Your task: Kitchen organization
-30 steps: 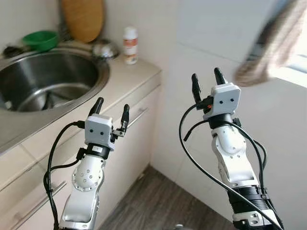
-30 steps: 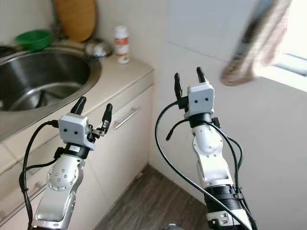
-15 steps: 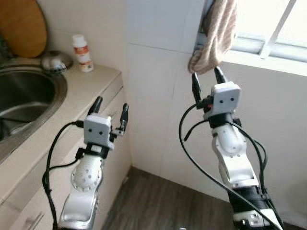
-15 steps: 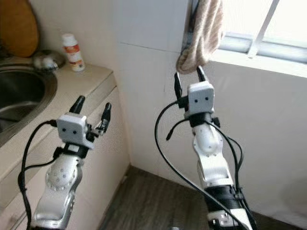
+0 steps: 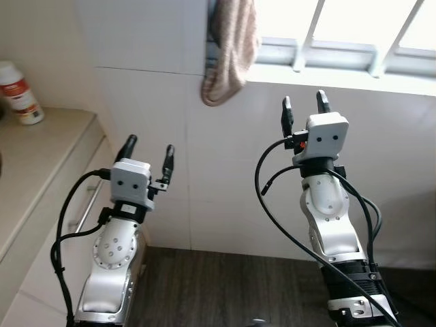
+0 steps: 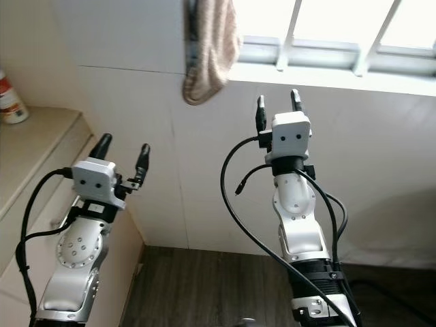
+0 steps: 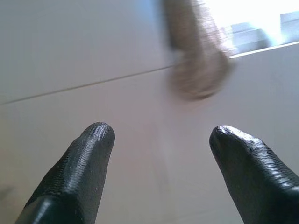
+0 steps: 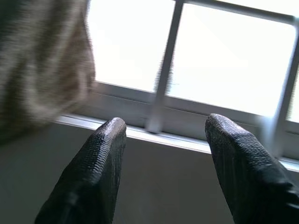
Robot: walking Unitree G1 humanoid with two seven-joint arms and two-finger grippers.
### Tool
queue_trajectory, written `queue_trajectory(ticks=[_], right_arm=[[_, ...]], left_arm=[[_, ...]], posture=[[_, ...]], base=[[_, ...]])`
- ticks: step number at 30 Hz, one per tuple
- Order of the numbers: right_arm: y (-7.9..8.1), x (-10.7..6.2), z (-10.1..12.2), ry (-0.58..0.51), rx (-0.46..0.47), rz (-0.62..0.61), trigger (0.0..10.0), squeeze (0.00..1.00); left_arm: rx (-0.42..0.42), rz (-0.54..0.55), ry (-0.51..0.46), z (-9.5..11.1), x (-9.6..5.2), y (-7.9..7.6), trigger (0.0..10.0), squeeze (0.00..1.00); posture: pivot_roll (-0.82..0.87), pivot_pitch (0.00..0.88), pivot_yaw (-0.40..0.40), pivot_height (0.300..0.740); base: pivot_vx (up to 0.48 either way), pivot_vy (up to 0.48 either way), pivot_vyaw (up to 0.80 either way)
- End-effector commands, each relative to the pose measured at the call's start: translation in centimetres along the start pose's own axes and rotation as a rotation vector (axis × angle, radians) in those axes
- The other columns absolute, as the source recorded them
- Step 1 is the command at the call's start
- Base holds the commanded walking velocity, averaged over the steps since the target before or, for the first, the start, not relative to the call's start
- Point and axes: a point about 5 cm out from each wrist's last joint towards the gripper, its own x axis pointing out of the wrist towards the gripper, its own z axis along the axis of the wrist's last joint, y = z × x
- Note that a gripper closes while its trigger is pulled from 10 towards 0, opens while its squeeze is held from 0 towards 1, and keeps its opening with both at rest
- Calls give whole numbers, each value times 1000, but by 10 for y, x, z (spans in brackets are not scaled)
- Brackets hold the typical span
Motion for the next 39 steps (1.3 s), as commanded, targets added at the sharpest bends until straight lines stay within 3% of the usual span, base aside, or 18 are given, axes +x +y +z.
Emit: queue_trajectory(ticks=[1,9,25,30,39], right_arm=[[-10,1,-2,16,-20,-40,10000,0],[-10,1,-4,28,-28,-50,10000,0],[-10,2,-8,51,-32,-54,10000,0],[-12,2,-16,115,3,-83,10000,0],[-20,2,-44,330,178,-147,10000,0]], left_arm=[[-15,-25,-4,1,1,-7,10000,0],[-15,-24,-3,2,2,-8,10000,0],[-20,-18,1,1,2,-8,10000,0],[-17,-19,4,1,2,-8,10000,0],[-13,-18,13,0,2,-7,10000,0]], posture=[[7,0,-21,740],[10,0,-24,740],[9,0,-24,740],[11,0,-25,740],[11,0,-24,740]], base=[[0,0,-800],[0,0,-800],[0,-397,-680],[0,0,0],[0,0,-533]])
